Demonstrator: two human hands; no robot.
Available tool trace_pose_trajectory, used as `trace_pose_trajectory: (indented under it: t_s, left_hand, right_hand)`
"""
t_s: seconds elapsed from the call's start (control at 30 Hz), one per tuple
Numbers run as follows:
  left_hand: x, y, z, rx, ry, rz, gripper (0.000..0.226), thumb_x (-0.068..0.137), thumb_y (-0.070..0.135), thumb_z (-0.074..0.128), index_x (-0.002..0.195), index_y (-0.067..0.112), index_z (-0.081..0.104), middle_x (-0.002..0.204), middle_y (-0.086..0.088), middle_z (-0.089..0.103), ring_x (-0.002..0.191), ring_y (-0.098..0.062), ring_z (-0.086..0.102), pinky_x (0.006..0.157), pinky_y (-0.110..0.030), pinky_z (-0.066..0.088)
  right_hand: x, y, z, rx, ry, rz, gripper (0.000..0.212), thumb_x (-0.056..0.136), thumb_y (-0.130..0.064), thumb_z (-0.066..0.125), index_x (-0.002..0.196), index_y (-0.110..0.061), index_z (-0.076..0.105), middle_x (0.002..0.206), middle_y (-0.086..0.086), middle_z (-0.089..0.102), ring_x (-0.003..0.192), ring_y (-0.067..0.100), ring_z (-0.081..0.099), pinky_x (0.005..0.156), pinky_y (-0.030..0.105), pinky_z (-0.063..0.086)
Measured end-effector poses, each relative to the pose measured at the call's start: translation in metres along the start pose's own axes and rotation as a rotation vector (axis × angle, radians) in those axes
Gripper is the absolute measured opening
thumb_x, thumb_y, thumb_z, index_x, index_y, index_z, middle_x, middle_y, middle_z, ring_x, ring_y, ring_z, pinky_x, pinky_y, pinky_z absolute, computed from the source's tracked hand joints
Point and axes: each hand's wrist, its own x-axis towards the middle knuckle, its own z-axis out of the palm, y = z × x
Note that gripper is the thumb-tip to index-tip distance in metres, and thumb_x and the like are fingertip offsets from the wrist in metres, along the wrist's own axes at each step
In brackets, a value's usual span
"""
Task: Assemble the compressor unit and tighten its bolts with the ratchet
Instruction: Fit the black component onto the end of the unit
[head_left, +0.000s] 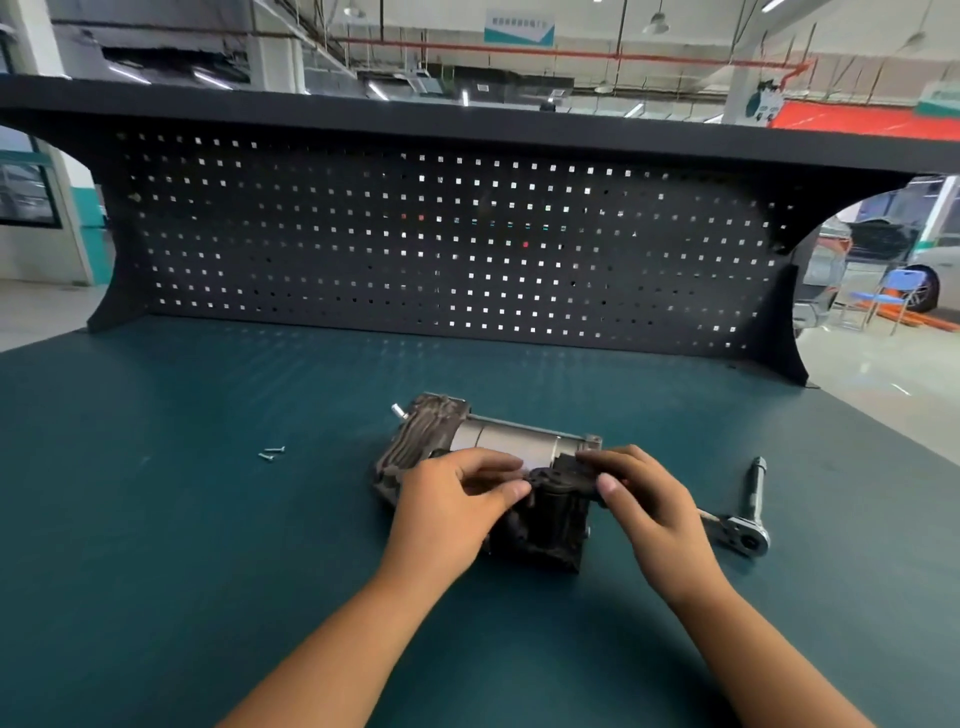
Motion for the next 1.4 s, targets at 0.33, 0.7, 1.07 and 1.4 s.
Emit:
trace_pose_trajectory:
  t_s: [0.33, 0.7, 1.07, 1.4]
  left_hand:
    - [-0.002, -0.006, 0.012, -0.07, 0.049, -0.001, 0.017, 0.075, 0.006, 0.075, 0.074, 0.023, 0.073, 0.069, 0.01, 0.072, 0.065, -0.001, 0.066, 0.063, -0.011, 0.048]
    - [-0.005, -0.009, 0.009, -0.041, 0.028, 0.012, 0.025, 0.077, 0.005, 0.074, 0.075, 0.029, 0.07, 0.069, 0.015, 0.071, 0.065, 0.0, 0.067, 0.062, -0.008, 0.047]
    - [-0.004, -0.019, -0.004, 0.054, 0.085, 0.102, 0.026, 0.083, 0.008, 0.068, 0.081, 0.034, 0.07, 0.071, 0.014, 0.069, 0.057, -0.003, 0.063, 0.054, -0.018, 0.052]
    - [0.067, -0.105, -0.157, 1.038, 0.322, -0.301, 0.027, 0.09, 0.0, 0.054, 0.112, 0.006, 0.068, 0.111, -0.021, 0.065, 0.104, -0.038, 0.058, 0.086, -0.038, 0.047]
  right_hand:
    - [-0.001, 0.002, 0.005, 0.075, 0.019, 0.008, 0.029, 0.08, -0.005, 0.071, 0.092, -0.031, 0.071, 0.091, -0.013, 0.071, 0.089, 0.008, 0.064, 0.08, 0.021, 0.048]
    - [-0.004, -0.001, 0.009, -0.174, 0.084, -0.156, 0.018, 0.079, -0.015, 0.07, 0.096, -0.023, 0.072, 0.09, -0.02, 0.066, 0.084, 0.004, 0.055, 0.078, 0.012, 0.042]
    - [-0.005, -0.003, 0.016, -0.107, 0.006, -0.225, 0.019, 0.087, -0.017, 0.061, 0.104, -0.02, 0.068, 0.101, -0.011, 0.063, 0.096, 0.003, 0.06, 0.084, 0.017, 0.047]
    - [0.001, 0.001, 0.018, -0.029, -0.007, -0.221, 0.015, 0.083, -0.011, 0.06, 0.096, -0.014, 0.068, 0.091, -0.004, 0.06, 0.089, 0.012, 0.059, 0.078, 0.022, 0.046]
